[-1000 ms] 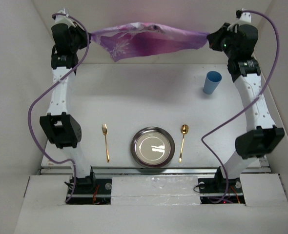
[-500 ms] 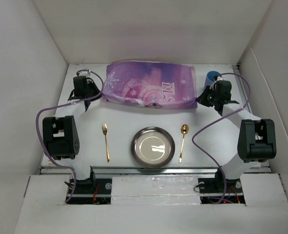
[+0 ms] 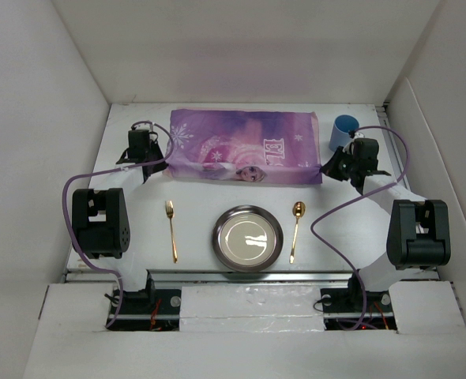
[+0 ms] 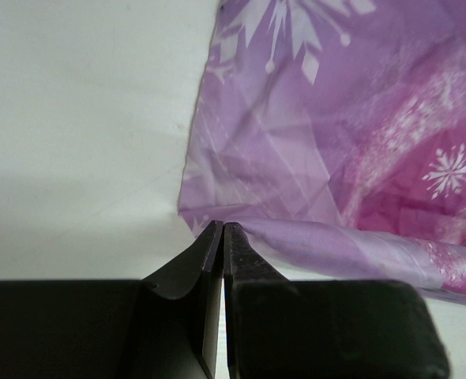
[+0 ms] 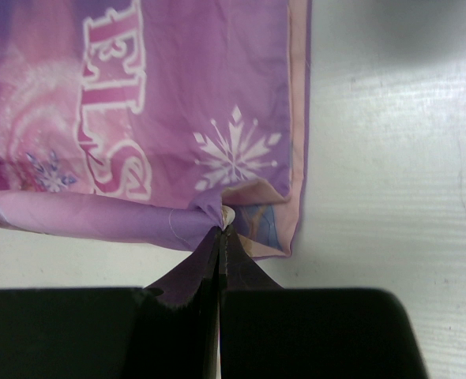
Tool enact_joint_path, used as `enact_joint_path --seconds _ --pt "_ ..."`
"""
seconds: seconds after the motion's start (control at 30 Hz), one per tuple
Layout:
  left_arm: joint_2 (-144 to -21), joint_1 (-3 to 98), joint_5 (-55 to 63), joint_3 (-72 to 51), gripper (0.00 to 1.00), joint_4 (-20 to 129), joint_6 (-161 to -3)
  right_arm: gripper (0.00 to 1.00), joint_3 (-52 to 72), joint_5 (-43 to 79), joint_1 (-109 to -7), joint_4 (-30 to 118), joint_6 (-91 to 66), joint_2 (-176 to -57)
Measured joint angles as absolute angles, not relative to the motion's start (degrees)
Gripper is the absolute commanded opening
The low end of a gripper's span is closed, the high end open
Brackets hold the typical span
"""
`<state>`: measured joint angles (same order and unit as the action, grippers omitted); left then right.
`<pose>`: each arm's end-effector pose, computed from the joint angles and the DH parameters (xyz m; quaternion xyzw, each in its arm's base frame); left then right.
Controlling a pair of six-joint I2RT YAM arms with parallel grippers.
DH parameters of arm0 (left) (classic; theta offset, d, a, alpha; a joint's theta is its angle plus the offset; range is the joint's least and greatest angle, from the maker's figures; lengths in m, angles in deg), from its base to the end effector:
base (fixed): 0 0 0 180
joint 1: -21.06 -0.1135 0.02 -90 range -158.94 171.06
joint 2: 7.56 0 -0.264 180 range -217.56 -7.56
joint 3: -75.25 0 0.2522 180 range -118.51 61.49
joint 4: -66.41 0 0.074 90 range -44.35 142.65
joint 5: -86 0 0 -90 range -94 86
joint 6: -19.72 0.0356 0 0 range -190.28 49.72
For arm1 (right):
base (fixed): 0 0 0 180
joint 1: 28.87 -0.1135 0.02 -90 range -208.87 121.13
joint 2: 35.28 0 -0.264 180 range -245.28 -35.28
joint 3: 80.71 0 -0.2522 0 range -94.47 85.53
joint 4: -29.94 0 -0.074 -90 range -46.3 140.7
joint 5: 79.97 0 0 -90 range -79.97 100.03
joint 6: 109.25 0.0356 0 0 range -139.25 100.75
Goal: Set the dinner table for one person
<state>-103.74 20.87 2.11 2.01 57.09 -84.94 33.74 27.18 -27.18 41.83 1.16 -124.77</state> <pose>0.3732 -0.0026 0.2193 -0.0875 0.8705 -0.1070 0.4724 0.3359 0.0006 0.2119 0.1021 0.8771 0.2042 0.4226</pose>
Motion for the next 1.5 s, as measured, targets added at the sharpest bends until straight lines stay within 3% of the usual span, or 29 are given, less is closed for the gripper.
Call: enact_joint_path --seconds 0.57,0.6,0.63,0.7,0.73,0.77,0.83,0.87,0.97,1.1,1.17,1.23,1.27,1.3,1.33,1.37,1.4,1.5 --pt "-94.4 22.6 -2.4 3.5 0.00 41.5 -85.7 0.00 38.8 25.2 -24.4 42.2 4.6 -120.3" --pt "-94.4 22.7 -2.3 3.5 0.04 40.7 -85.7 0.00 39.7 25.3 -24.2 42.2 4.8 -120.3" --pt "-94.4 22.9 -2.3 3.5 0.16 39.9 -85.7 0.02 40.7 25.4 -23.9 42.2 5.1 -120.1" --pt "-94.4 22.9 -3.0 3.5 0.22 38.3 -85.5 0.06 42.4 24.9 -23.4 42.3 5.4 -119.4" --pt "-94.3 22.7 -3.6 3.5 0.33 37.6 -85.6 0.19 43.0 24.5 -22.9 42.6 5.6 -118.7" --pt "-94.0 22.5 -4.0 3.5 0.39 36.9 -85.4 0.26 43.4 24.1 -22.5 42.9 5.8 -117.8" --pt "-92.8 22.3 -4.6 3.6 0.51 36.0 -85.6 0.30 43.7 23.4 -21.9 43.0 6.0 -115.9" --pt "-91.9 22.2 -4.8 3.6 0.51 35.6 -85.8 0.32 43.7 23.1 -21.7 43.0 6.1 -114.9" --pt "-88.5 22.1 -5.2 3.5 0.49 35.0 -86.1 0.41 43.8 22.7 -21.6 43.3 6.0 -111.8" --pt "-83.7 22.1 -2.9 3.4 0.45 35.3 -86.9 0.42 45.1 22.4 -21.6 43.6 6.0 -106.8" --pt "-81.9 22.2 -0.6 3.4 0.45 35.7 -87.4 0.25 46.9 22.0 -21.6 43.7 5.7 -103.7" --pt "-80.3 22.4 1.9 4.0 0.44 37.2 -88.2 0.00 48.6 22.0 -22.2 44.3 5.7 -100.8" --pt "-79.5 22.5 2.6 4.7 0.42 37.8 -88.5 0.00 49.2 21.8 -23.3 44.3 5.9 -99.5" --pt "-78.6 22.5 3.3 5.4 0.37 38.1 -88.8 0.00 49.7 21.6 -25.1 44.1 6.3 -98.3" --pt "-77.7 22.6 3.8 6.2 0.16 38.2 -89.1 0.00 49.8 21.0 -26.7 43.6 6.6 -97.7" --pt "-76.9 22.6 4.2 6.9 0.16 38.1 -89.2 0.00 50.0 21.0 -31.7 43.5 6.6 -96.8" --pt "-75.8 22.6 5.0 7.6 0.00 38.1 -89.1 0.00 49.7 19.8 -37.0 42.8 6.5 -96.7" --pt "-71.2 23.3 6.1 8.5 0.00 37.6 -89.8 0.00 48.2 18.7 -50.5 41.9 6.3 -99.0"
